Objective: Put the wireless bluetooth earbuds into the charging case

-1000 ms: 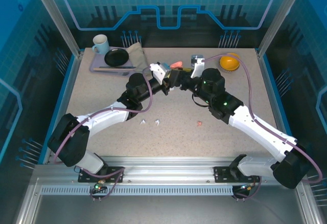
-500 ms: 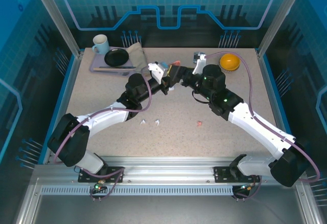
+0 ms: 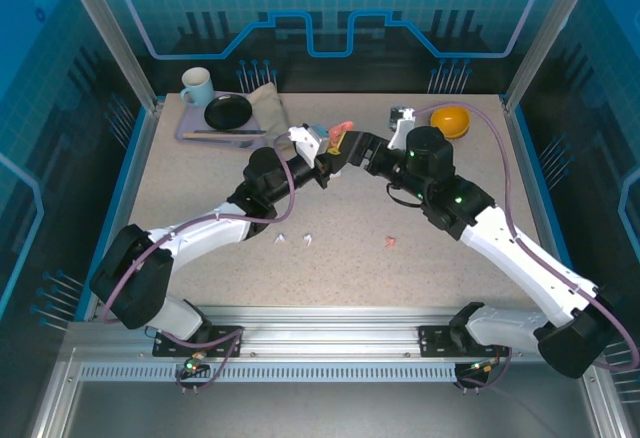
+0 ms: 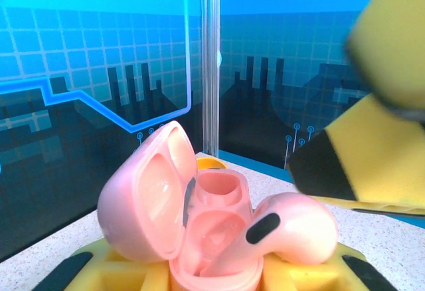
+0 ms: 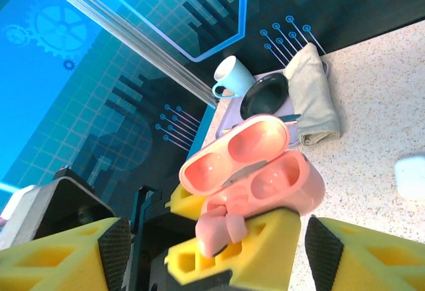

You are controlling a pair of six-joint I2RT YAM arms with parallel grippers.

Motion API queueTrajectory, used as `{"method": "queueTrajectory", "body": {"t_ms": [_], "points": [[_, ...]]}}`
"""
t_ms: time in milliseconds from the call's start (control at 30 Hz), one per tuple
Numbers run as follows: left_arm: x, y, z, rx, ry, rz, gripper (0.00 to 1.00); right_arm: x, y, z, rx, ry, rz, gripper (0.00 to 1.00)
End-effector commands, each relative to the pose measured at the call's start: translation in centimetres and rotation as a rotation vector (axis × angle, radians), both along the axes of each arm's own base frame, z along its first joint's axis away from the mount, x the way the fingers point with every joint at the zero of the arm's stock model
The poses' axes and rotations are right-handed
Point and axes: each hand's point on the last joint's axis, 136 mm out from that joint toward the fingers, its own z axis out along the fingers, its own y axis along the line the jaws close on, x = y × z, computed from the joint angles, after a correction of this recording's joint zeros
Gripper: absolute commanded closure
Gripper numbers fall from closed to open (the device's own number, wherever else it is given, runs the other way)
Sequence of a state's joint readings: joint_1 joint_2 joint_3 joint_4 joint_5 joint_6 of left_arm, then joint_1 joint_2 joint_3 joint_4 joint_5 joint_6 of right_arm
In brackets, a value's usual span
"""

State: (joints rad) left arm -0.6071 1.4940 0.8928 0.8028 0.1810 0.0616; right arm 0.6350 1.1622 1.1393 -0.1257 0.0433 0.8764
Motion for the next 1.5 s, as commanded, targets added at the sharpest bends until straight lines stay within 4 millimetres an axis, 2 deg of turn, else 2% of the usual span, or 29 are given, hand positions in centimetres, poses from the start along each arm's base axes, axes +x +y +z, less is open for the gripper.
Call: {"method": "queueTrajectory", "body": {"t_ms": [0, 267, 567, 1467], "points": [[-1.1, 0.0, 2.0, -0.026, -0.072, -0.030, 1.00, -1.4, -0.1, 1.0, 0.025, 0.007, 0.019, 0.27], [-1.0, -0.1, 1.9, -0.028, -0.068, -0.038, 1.00, -1.9, 1.7, 2.0, 0.058, -0.011, 0.073, 0.28], [-0.9, -0.3, 1.7, -0.027, -0.062, -0.041, 1.00, -1.4, 3.1, 2.8, 0.073, -0.029, 0.099, 0.28], [-0.5, -0.7, 1.0, -0.025, -0.040, -0.048, 1.00, -1.5, 3.5, 4.2, 0.096, -0.057, 0.118, 0.28]]}}
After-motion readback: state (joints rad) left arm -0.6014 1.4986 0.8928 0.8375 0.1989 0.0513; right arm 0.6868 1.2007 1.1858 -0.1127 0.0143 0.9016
